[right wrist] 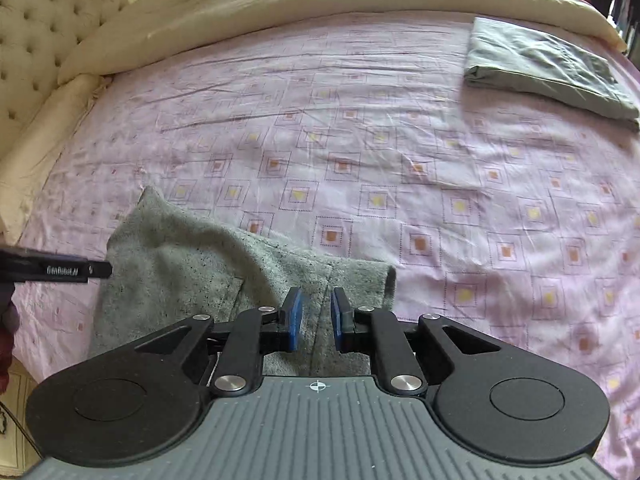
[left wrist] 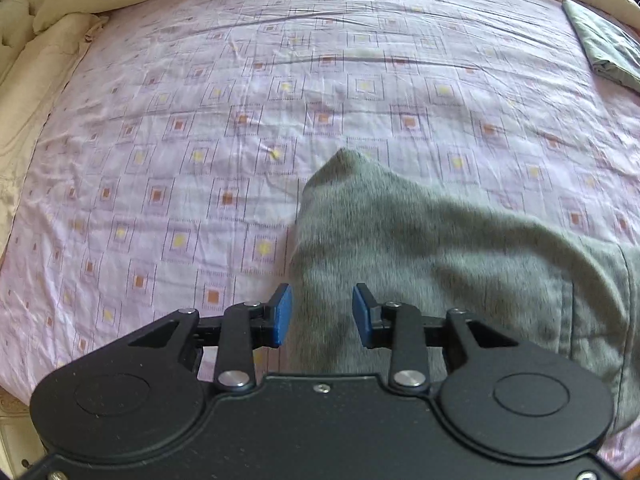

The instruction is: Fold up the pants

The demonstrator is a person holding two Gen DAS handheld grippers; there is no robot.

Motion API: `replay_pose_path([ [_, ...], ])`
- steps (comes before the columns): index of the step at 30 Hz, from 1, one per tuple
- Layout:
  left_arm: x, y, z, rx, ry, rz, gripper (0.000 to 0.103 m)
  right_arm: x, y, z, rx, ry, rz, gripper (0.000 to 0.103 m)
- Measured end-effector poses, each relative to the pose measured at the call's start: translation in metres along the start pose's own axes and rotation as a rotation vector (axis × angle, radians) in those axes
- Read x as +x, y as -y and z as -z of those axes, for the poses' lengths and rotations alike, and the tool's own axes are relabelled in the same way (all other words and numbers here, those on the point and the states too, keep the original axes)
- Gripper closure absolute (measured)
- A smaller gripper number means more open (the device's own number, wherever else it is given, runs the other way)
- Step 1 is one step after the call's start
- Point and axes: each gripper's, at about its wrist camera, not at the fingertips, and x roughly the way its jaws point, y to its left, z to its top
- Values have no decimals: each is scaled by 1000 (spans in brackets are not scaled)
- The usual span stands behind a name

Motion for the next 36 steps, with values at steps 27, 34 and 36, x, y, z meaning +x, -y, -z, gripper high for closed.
replay_pose_path([
  [27,29,7,77,167,-107,10,39,30,-11,78,104,-124,119,29],
  [34,22,-5,81,116,-79,-5,24,21,-5,87,147,-153,53,26],
  [36,17,-9,76,95,-62,11,24,11,-4,80,141,-111,43,26],
])
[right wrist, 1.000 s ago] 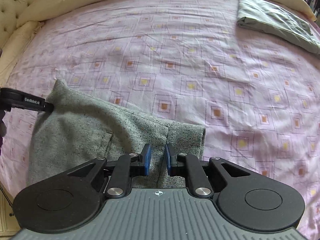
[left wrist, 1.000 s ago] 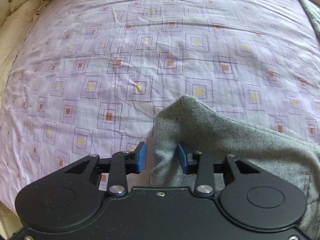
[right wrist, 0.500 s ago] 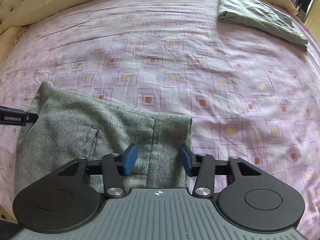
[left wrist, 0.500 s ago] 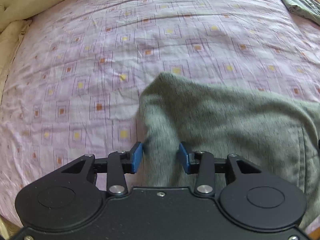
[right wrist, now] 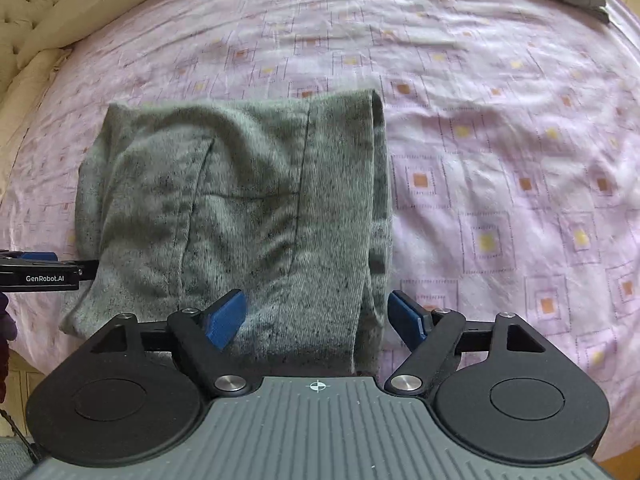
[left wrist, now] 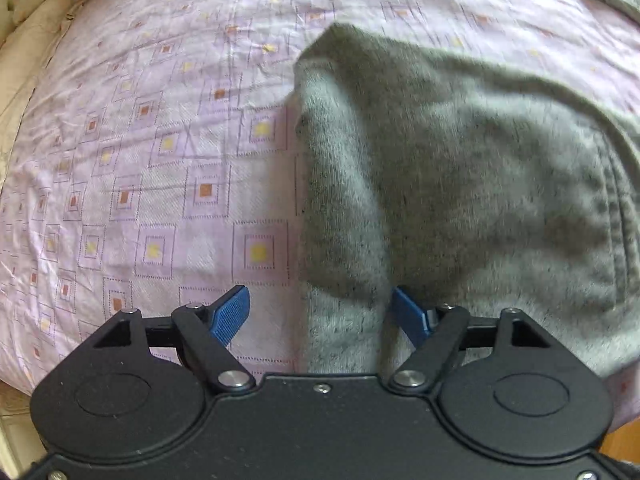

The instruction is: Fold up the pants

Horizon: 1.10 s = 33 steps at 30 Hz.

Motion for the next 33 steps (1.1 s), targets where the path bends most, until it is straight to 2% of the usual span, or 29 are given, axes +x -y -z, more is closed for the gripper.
replay_pose_path([
  [4,-7,-6,-9,-51,50,7,24,-10,16,-19,63,74,-53,26],
  [8,12,-6,-17,-68,-3,25,22,13,43,-33,163,35,-101,26],
  [10,25,-5,-16,-67,-20,27,16,29,54,-36,209,-19,-133,26],
  [11,28,-6,-16,-74,-15,9,6,34,57,-35,223,-28,-153,24],
  [12,31,-8,-16,-80,-13,-2,0,37,59,-35,226,-27,-172,19],
  [17,43,-33,-14,-168,-32,119,0,43,45,-39,131,-49,-196,1],
  [19,44,-35,-13,-172,-29,128,0,45,40,-40,105,-53,-184,0],
  [22,42,-32,-12,-198,-28,119,0,45,36,-43,133,-53,-148,0],
  [23,41,-33,-11,-224,-25,131,4,45,36,-44,145,-52,-149,0],
  [24,39,-34,-8,-253,-21,150,10,45,36,-44,149,-48,-160,10],
  [25,36,-35,-6,-271,-9,160,16,42,36,-45,150,-40,-173,39],
  [26,30,-35,-4,-274,10,191,39,39,37,-47,157,-41,-205,54],
  [27,24,-34,-2,-268,25,231,76,36,38,-48,178,-53,-236,67],
  [28,20,-34,-1,-271,20,274,90,31,38,-49,189,-46,-247,73],
  [33,-11,-25,0,-221,80,242,91,-2,23,-49,154,3,-238,77],
])
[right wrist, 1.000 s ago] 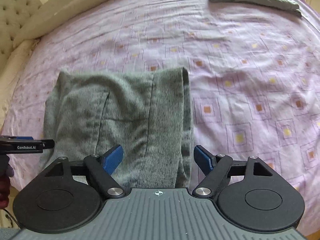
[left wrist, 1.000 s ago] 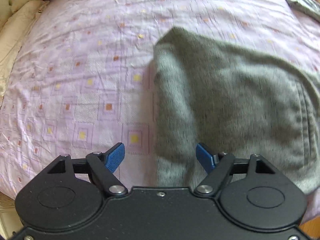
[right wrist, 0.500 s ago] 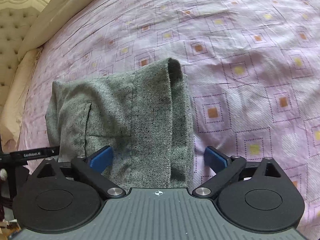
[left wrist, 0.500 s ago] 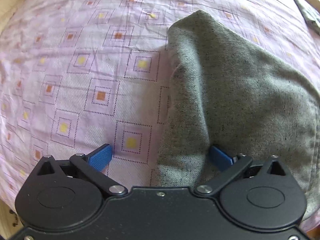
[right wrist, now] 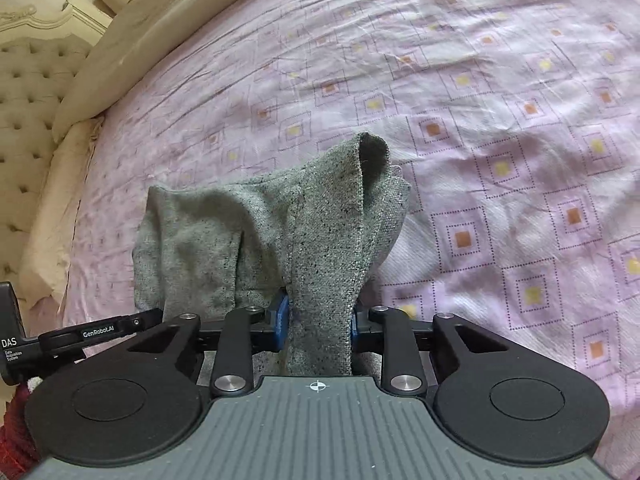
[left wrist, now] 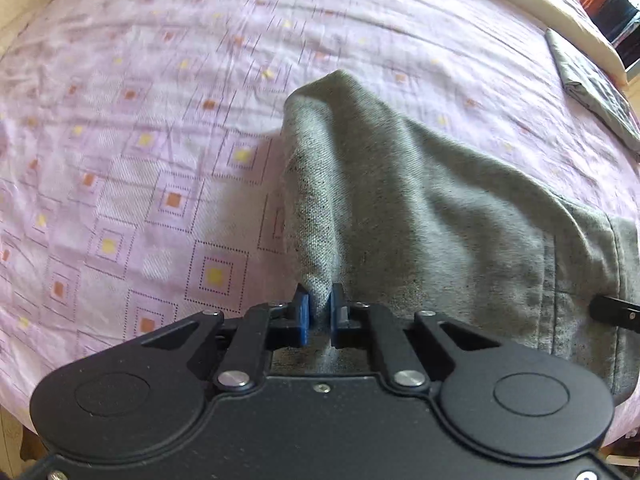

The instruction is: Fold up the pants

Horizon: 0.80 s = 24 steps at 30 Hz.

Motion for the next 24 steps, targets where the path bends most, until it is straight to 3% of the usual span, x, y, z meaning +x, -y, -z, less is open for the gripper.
replay_pose_path([
  [7,-54,-7,-31,107,105,-11,92,-28,-70,-8,-130,77,1,79],
  [13,-87,-61,-99,114,211,-60,91,-10,-148,-67,-215,156,-88,79],
  [15,-86,-83,-127,89,211,-94,84,7,-174,-92,-233,172,-95,78],
  [17,-74,-104,-152,39,174,-162,74,32,-198,-116,-256,163,-51,71],
  [20,-56,-136,-168,-79,125,-232,76,80,-219,-142,-226,106,126,67],
  [22,-53,-148,-169,-139,100,-227,76,93,-225,-144,-204,106,160,67],
  [24,-54,-151,-165,-143,93,-219,76,93,-230,-134,-191,106,140,67],
])
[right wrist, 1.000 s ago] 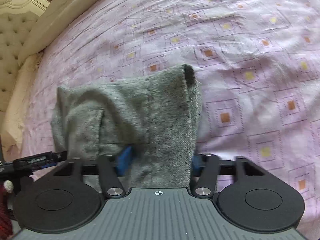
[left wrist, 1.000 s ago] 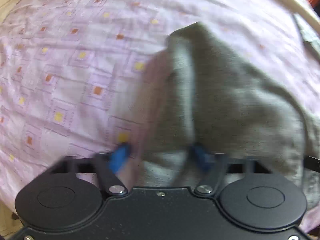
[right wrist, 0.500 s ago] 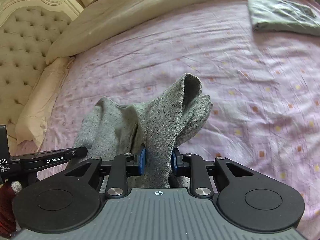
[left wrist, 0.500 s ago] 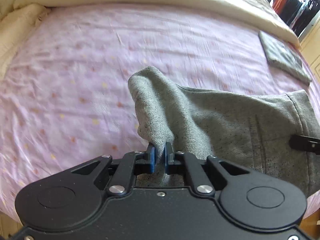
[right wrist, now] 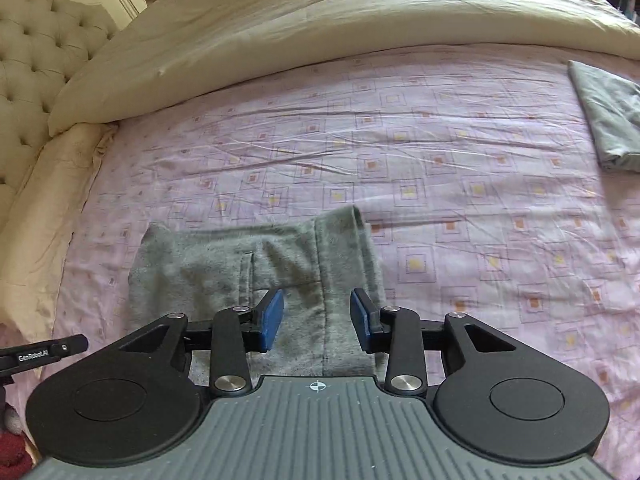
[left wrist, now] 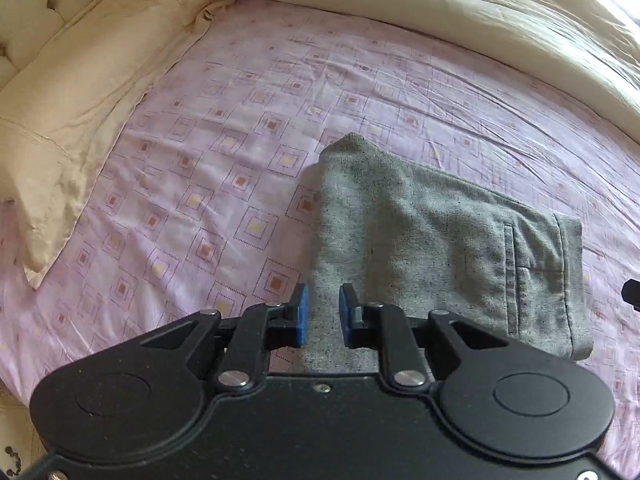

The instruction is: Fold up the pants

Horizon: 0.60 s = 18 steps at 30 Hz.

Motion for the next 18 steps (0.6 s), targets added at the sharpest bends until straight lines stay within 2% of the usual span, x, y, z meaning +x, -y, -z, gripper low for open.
replay_pose_path([
  [4,-7,11,10,60,-7,-14,75,-6,-18,17,-41,6,11,67],
  [11,-31,36,23,119,-4,16,68,-29,-45,29,-82,54,40,67],
  [14,-46,43,31,122,17,12,57,-41,-55,34,-128,79,46,67],
  [18,-63,48,44,87,39,-6,56,-56,-62,43,-177,100,27,67],
])
